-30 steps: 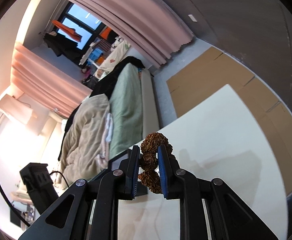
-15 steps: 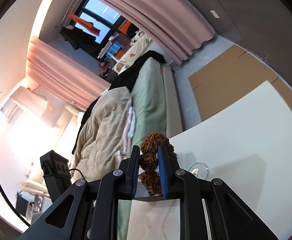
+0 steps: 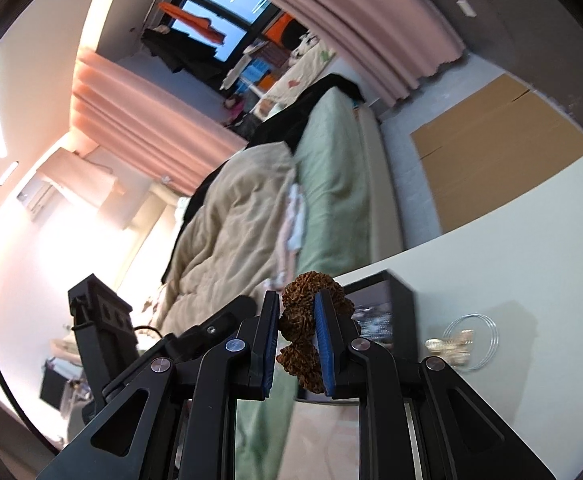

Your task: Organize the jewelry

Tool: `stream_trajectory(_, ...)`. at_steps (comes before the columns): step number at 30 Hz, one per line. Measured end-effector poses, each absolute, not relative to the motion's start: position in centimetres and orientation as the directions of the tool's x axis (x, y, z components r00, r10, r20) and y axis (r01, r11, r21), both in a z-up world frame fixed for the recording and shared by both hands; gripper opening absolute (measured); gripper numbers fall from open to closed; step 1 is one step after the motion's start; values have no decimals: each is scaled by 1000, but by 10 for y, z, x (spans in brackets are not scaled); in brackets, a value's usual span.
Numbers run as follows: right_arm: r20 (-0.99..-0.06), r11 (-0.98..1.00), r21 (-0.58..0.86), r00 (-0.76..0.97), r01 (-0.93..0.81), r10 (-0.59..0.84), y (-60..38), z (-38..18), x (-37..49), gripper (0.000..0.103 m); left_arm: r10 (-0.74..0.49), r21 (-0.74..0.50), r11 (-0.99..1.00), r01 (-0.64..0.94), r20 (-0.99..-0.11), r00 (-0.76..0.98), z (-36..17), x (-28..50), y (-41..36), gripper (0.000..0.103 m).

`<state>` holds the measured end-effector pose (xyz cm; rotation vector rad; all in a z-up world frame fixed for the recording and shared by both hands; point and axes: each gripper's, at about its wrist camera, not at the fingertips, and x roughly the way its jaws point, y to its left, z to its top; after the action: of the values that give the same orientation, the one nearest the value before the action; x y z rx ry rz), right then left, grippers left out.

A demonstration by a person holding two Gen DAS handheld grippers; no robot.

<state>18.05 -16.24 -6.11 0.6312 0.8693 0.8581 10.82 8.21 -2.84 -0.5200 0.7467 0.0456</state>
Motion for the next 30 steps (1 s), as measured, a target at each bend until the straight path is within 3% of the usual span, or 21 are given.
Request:
stream_trajectory(3, -368, 483, 785, 337, -387, 867, -146, -64, 181, 19, -138, -450, 861, -237, -656, 742, -29, 108, 92, 80)
stream_trajectory(5, -450, 566, 744, 360, -355, 817, -135, -71, 188, 22, -136, -451, 859, -242, -656, 742, -30, 108, 95, 80)
stream_trajectory(8, -521, 607, 744, 326, -280, 789, -132, -90, 200, 44, -137, -449, 861, -240, -658, 741, -29, 108, 96, 80)
stream_trajectory(11, -517, 603, 753, 330, -263, 790, -142, -90, 204, 47, -141, -444, 866, -231, -659, 738, -29, 110, 95, 80)
stream_trajectory(14, -514, 620, 741, 374, -260, 772, -158, -83, 201, 64, -147, -443, 869, -222, -658, 738, -28, 111, 92, 80)
stream_trajectory(30, -573, 693, 701, 446, -169, 688, -228, -73, 188, 75, -168, -361, 923, -129, -684, 710, -32, 110, 32, 80)
